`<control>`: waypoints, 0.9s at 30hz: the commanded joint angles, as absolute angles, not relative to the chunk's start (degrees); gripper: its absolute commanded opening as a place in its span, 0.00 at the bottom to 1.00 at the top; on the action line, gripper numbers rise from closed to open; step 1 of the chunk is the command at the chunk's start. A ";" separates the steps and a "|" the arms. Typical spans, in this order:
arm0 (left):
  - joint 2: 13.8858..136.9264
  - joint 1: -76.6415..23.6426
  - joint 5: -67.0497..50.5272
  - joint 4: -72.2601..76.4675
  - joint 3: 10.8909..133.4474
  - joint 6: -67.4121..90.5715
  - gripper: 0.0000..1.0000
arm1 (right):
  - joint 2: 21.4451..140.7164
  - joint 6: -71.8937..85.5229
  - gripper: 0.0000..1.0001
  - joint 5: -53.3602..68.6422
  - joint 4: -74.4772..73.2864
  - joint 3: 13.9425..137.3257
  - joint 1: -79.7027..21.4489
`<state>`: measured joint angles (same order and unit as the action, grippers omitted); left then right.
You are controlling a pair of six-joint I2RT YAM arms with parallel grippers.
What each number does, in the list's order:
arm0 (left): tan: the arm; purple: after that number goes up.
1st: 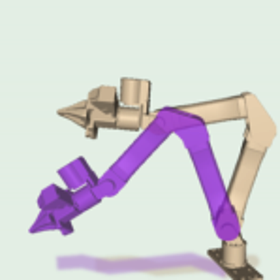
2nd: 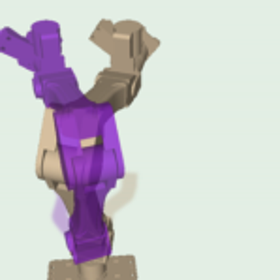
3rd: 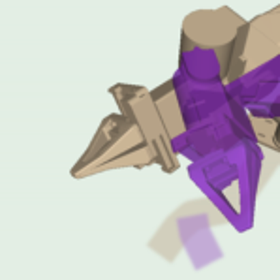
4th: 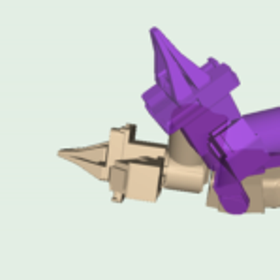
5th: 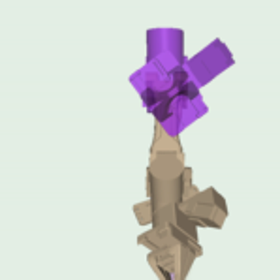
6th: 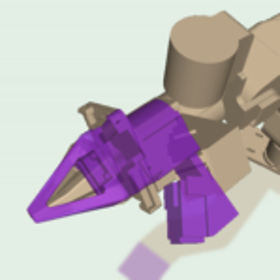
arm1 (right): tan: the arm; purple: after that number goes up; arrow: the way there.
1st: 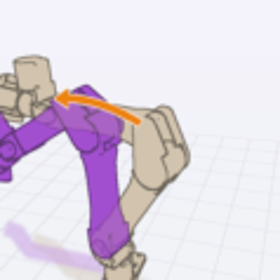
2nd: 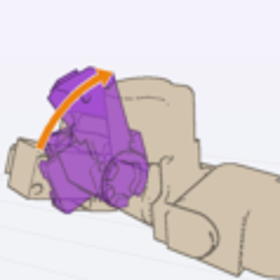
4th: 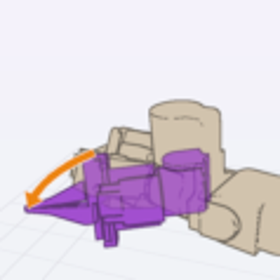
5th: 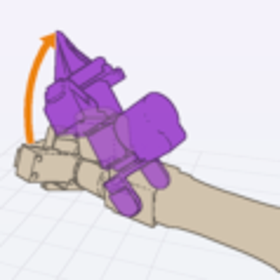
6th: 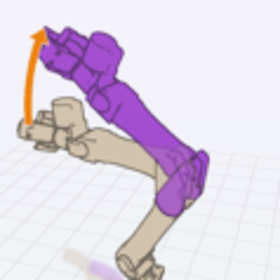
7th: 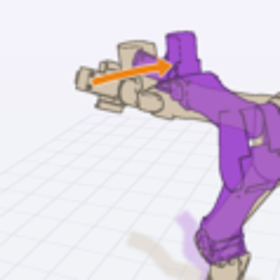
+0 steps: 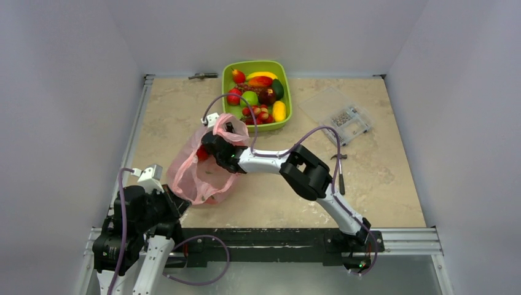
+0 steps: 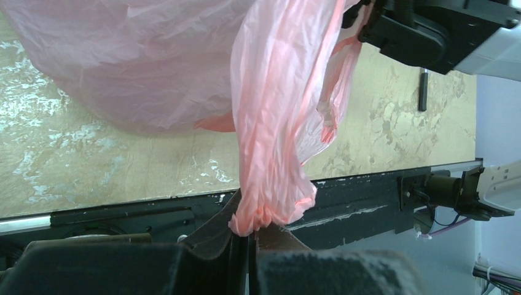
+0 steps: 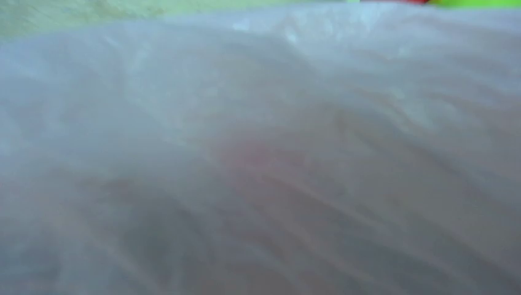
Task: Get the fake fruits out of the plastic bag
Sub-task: Take out the fake fruit from the plastic bag.
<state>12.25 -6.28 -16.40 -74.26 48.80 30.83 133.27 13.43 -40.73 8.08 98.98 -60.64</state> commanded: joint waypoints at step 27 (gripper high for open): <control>13.16 -6.24 -17.91 -72.53 48.08 29.86 0.00 | 115.42 12.88 0.07 -29.13 12.06 81.84 -62.07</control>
<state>12.45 -6.28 -17.32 -74.24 48.07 30.79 122.83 11.51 -32.16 9.13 87.00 -59.92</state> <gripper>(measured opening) 0.005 0.588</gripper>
